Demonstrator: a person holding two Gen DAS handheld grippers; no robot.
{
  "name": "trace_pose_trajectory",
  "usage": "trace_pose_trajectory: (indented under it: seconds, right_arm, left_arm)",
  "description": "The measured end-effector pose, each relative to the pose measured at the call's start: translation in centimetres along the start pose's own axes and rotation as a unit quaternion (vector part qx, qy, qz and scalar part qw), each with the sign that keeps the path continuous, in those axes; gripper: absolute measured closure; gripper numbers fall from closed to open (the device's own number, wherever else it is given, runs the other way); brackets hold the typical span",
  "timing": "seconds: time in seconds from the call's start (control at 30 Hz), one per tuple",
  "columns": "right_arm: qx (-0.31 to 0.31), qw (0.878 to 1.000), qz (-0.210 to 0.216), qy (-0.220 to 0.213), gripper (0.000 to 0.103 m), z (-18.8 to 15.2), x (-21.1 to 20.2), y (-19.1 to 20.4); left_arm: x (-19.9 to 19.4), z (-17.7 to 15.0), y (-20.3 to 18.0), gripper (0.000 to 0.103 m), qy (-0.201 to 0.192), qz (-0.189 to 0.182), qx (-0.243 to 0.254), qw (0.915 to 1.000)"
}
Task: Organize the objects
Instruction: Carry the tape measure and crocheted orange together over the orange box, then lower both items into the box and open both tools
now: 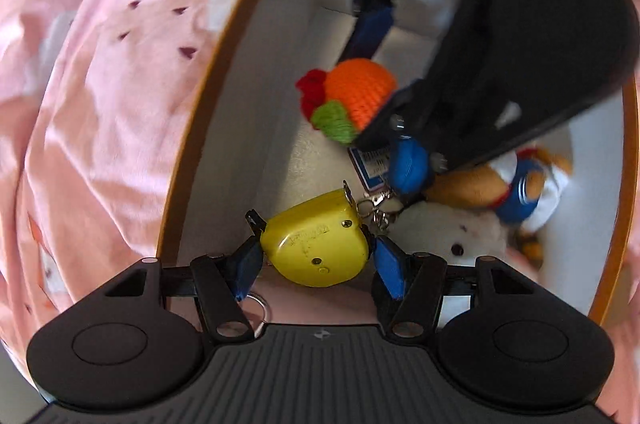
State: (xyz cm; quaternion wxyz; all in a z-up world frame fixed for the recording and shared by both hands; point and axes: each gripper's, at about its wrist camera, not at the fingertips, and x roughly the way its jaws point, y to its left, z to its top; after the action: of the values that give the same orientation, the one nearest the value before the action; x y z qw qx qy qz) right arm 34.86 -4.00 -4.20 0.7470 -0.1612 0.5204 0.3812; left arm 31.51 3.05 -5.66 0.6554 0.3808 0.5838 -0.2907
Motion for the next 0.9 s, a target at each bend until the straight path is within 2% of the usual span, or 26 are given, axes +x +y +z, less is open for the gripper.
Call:
trace_pose_trajectory:
  seconds: [0.2,0.33,0.57,0.7,0.9]
  right_arm:
    - [0.086,0.996,0.035,0.013,0.059,0.3,1.3,-0.7]
    - [0.114,0.993,0.027,0.005,0.059,0.1,1.8,-0.6]
    - [0.142,0.989,0.034,0.012,0.059,-0.2,3.0,-0.7]
    - [0.151,0.988,0.019,0.015,0.059,-0.4,3.3,-1.0]
    - [0.154,0.988,0.024,0.015,0.059,-0.4,2.7,-1.1]
  left_arm:
    - [0.4,0.7,-2.1,0.033,0.042,0.022,0.091,0.9947]
    - [0.8,1.3,-3.2,0.032,0.064,0.032,0.129,0.9891]
    - [0.2,0.3,-3.9,0.028,0.050,0.041,0.124,0.9901]
    - [-0.3,-0.4,-4.0,0.027,0.039,0.044,0.109,0.9923]
    - [-2.0,-2.2,-3.8,0.032,0.004,0.034,0.070,0.9970]
